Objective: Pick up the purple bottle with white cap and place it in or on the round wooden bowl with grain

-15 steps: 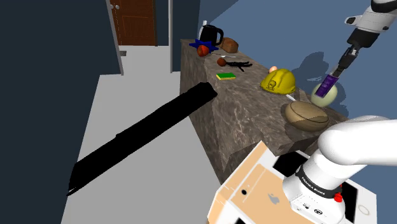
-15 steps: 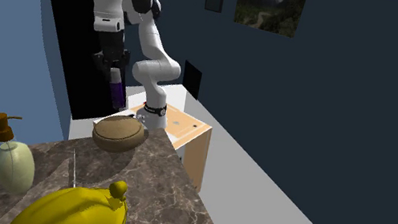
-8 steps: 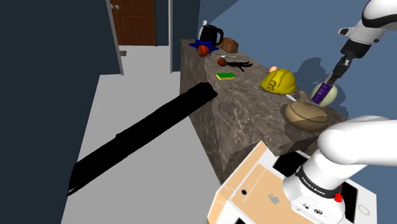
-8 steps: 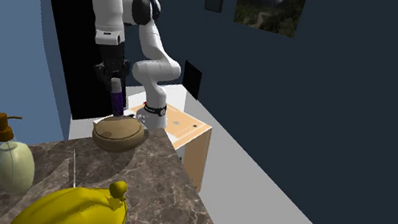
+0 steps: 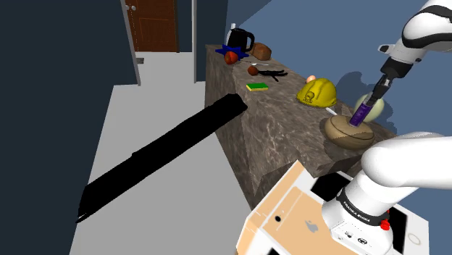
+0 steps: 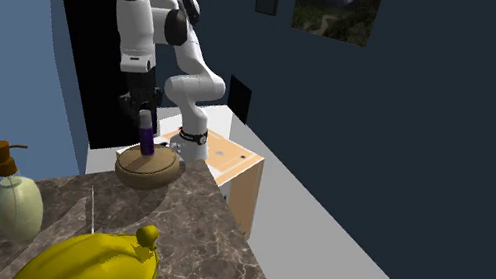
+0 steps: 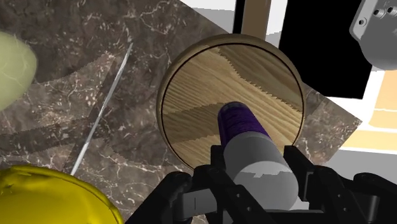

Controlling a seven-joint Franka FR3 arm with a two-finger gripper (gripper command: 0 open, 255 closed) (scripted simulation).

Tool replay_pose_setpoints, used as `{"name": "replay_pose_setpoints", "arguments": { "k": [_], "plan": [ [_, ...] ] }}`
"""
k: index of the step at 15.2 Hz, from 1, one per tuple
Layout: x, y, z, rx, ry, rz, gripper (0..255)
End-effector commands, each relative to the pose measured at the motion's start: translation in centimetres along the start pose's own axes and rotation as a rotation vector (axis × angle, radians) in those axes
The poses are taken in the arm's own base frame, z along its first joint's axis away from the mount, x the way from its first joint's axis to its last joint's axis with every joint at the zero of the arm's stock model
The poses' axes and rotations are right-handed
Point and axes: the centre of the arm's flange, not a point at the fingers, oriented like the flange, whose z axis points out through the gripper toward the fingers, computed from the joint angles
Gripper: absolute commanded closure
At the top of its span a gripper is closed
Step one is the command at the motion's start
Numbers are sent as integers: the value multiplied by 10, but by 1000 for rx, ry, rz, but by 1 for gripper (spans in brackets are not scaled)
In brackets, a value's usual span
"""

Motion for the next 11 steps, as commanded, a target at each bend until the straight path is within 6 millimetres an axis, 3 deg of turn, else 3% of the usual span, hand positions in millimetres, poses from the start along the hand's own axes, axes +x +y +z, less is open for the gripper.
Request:
{"name": "replay_pose_setpoints", "arguments": {
  "k": [1, 8, 9, 11],
  "plan": [
    [1, 0, 9, -1, 0, 0, 255],
    [1, 0, 9, -1, 0, 0, 255],
    [1, 0, 9, -1, 0, 0, 0],
    [1, 0, 8, -1, 0, 0, 0]
  ]
}}
